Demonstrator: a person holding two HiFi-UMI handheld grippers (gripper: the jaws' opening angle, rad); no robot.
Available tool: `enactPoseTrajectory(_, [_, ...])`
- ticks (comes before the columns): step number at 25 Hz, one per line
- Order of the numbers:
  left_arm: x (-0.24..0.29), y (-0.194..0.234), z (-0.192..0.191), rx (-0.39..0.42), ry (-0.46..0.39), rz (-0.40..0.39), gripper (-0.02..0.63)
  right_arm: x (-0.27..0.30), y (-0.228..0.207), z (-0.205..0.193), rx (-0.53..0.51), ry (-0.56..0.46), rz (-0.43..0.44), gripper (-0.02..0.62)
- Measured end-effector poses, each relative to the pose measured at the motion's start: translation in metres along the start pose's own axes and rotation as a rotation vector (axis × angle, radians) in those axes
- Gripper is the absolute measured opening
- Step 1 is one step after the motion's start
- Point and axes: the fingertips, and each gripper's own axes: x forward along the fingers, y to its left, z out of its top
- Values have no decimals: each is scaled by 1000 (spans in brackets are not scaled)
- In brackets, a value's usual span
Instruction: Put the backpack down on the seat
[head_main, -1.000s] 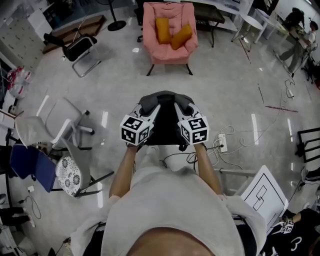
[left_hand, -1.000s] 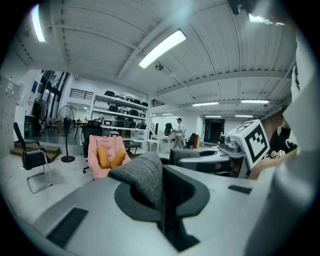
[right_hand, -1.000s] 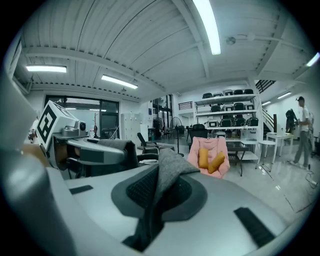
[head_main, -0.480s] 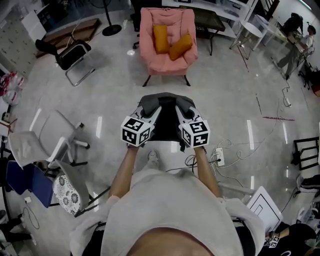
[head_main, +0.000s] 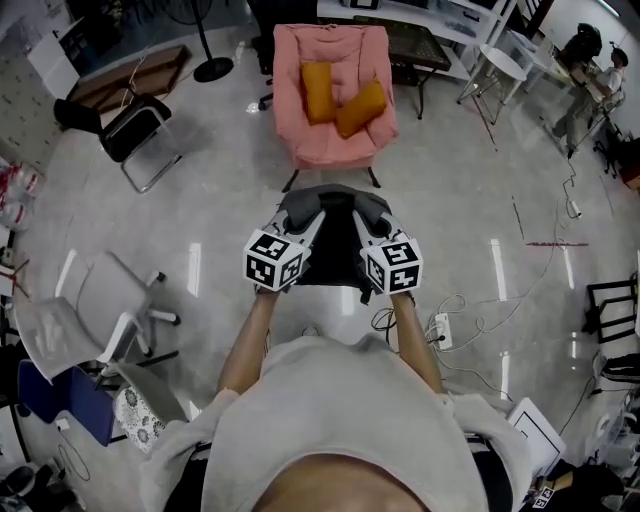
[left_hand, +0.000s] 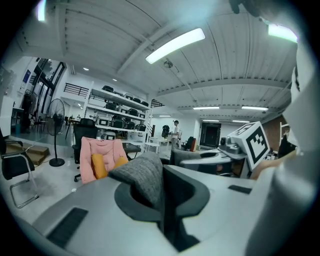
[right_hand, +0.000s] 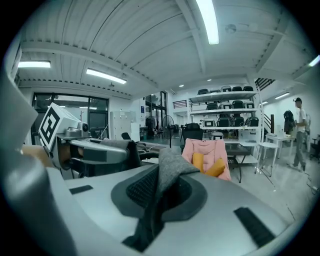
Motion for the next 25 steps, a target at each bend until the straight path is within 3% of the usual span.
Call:
enactPoseTrajectory(11, [43, 84, 15, 4, 25, -28, 31, 91, -30, 20, 18, 16, -10, 28])
enactPoseTrajectory(25, [114, 121, 28, 13, 57, -35, 31, 142, -92, 25, 26, 26, -6, 28])
